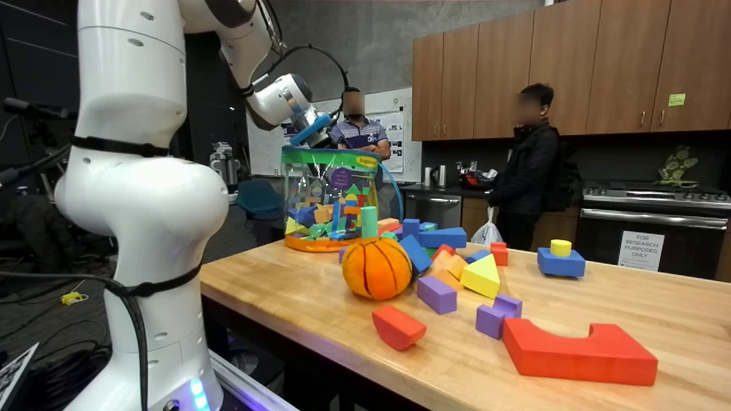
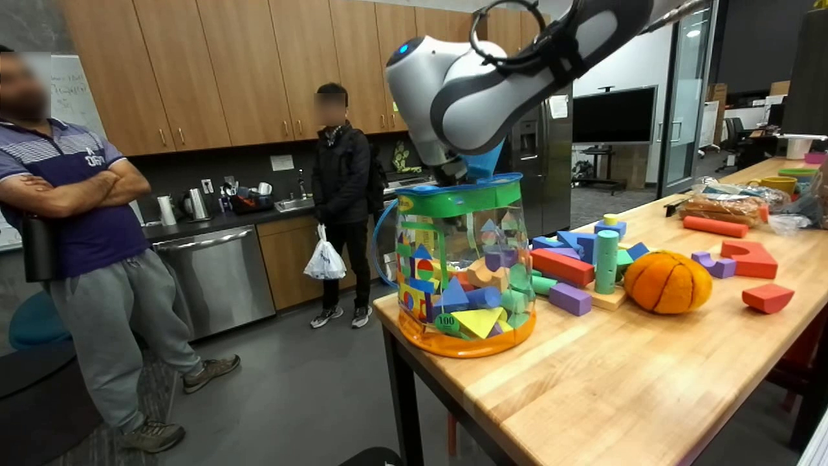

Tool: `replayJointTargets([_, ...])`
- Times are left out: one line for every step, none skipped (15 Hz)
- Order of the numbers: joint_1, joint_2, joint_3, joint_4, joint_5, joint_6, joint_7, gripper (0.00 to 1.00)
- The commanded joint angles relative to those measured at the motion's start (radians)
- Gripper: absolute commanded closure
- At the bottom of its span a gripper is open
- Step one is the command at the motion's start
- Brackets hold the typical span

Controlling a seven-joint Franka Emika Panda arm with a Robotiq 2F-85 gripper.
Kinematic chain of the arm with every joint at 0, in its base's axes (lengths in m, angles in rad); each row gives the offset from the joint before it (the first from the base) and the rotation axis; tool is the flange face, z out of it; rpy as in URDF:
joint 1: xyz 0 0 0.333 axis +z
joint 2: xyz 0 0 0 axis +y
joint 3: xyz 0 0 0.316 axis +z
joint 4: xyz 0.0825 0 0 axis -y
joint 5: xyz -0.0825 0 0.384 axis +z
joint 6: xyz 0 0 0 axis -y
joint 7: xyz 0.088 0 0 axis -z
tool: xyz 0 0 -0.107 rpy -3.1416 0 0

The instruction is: Remove a block from the bag

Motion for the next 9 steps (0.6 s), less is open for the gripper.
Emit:
replayJointTargets([0.037,0.068,-0.004,-0.052,-0.024,0.053,0.089,0.0])
replayJointTargets([0.046,0.083,-0.007,-0.065,-0.021,0.059,0.114,0.0])
replayJointTargets([0.042,0.065,-0.012,-0.04,-0.002,0.034,0.063,0.0])
replayJointTargets([0.049,0.079,-0.012,-0.049,-0.002,0.039,0.08,0.0])
replayJointTargets([0.052,0.088,-0.013,-0.053,-0.002,0.044,0.088,0.0])
replayJointTargets([0.053,0.092,-0.013,-0.053,-0.001,0.045,0.089,0.0])
replayJointTargets([0.053,0.092,-0.014,-0.052,-0.001,0.045,0.089,0.0])
replayJointTargets([0.053,0.091,-0.015,-0.052,-0.002,0.045,0.089,0.0])
replayJointTargets([0.047,0.075,-0.017,-0.063,0.01,0.041,0.083,0.0])
